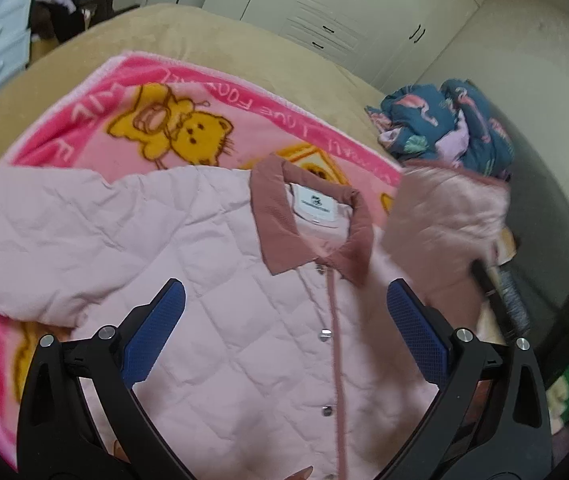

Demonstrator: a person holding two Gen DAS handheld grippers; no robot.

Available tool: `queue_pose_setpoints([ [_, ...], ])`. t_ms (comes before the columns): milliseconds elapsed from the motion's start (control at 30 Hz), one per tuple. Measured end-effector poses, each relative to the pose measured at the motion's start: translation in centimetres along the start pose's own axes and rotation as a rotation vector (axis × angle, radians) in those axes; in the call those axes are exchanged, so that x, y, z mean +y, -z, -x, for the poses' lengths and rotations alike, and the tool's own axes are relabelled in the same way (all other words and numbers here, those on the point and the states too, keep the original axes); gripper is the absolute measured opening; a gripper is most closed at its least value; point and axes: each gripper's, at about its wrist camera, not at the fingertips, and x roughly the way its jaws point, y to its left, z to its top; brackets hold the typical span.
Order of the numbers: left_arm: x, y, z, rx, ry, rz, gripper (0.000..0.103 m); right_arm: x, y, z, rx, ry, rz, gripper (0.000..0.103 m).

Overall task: Fold large clothes
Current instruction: 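Carry the held sleeve across the jacket front with the right tool, then lower the sleeve onto the jacket body and open the right tool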

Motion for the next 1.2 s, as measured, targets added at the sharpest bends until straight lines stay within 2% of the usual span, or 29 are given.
queue_pose_setpoints([
  [133,0.4,0.3,-0.1,0.003,0.034,0.032,0.095,1.6,1.7,-1.3,0.037,-0.032,0.012,0.017],
  [333,1.4,0.9,-0.3,0.002,0.059,0.077,0.095,4.3,5.2,-3.7,0.138,-0.079,0.054,0.017],
  [500,2.6,1.7,-1.1,0.023,0.097,0.135,0.095,6.7,8.0,-4.6,0.215,-0.137,0.135,0.026],
  [633,3.3,2.4,-1.4,0.032,0.116,0.166,0.095,8.1,10.6,-5.6,0.322,-0.16,0.178,0.031],
  [733,3.6,3.0,-1.9,0.051,0.106,0.175,0.095,8.5,12.0,-6.4,0.38,-0.164,0.182,0.038],
  [833,3.7,3.4,-2.5,0.069,0.111,0.186,0.095,8.5,13.1,-6.8,0.434,-0.204,0.149,0.057],
  [900,3.6,3.6,-2.8,0.08,0.113,0.183,0.095,8.3,13.2,-6.4,0.44,-0.257,0.109,0.068],
  [967,3.5,3.8,-3.4,0.095,0.107,0.173,0.095,8.2,13.2,-5.6,0.435,-0.284,0.087,0.074],
  [1067,3.6,4.4,-4.8,0.127,0.079,0.158,0.095,7.0,12.8,-4.1,0.426,-0.302,0.035,0.075],
  [1200,4.3,5.6,-7.3,0.185,0.086,0.17,0.095,3.7,11.9,-1.1,0.372,-0.228,-0.041,0.075],
])
